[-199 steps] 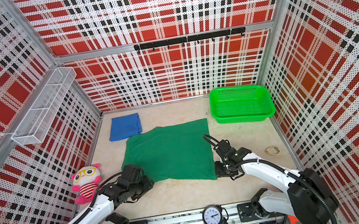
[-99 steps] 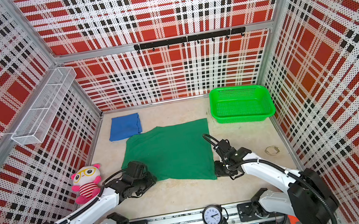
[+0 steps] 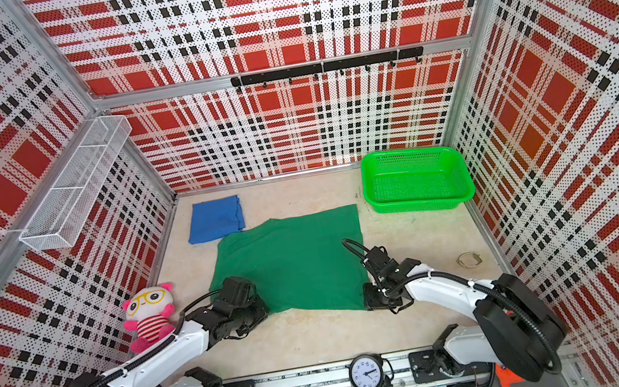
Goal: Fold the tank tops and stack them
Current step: 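Grasp the near hem corners of the green tank top with both grippers, then fold the near hem away from the robot over the tank top with both grippers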
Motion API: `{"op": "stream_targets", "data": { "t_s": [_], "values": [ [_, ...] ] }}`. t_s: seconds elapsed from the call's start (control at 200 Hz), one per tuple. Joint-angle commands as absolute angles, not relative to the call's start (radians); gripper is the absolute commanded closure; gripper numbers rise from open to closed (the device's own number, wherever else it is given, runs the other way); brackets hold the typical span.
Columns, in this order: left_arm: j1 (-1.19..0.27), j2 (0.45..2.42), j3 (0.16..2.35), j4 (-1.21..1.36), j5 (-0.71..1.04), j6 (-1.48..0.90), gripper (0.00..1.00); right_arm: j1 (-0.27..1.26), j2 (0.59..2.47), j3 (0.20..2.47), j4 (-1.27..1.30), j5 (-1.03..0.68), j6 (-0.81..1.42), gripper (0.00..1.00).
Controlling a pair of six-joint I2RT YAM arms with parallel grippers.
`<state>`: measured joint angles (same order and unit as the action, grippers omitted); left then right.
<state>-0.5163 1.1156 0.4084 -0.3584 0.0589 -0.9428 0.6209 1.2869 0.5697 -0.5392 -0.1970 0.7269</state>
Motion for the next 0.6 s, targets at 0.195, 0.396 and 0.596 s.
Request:
{"op": "stream_targets", "data": {
  "t_s": [0.195, 0.396, 0.596],
  "values": [
    [-0.527, 1.100, 0.441, -0.413, 0.045, -0.917, 1.00, 0.634, 1.267, 0.569, -0.609, -0.171, 0.744, 1.00],
    [-0.567, 1.055, 0.489, -0.546, 0.050, -0.912, 1.00, 0.634, 1.196, 0.608, -0.756, -0.135, 0.717, 1.00],
    [-0.569, 1.048, 0.604, -0.692, 0.024, -0.842, 1.00, 0.620, 1.172, 0.699, -0.887, -0.113, 0.648, 1.00]
  ]
}}
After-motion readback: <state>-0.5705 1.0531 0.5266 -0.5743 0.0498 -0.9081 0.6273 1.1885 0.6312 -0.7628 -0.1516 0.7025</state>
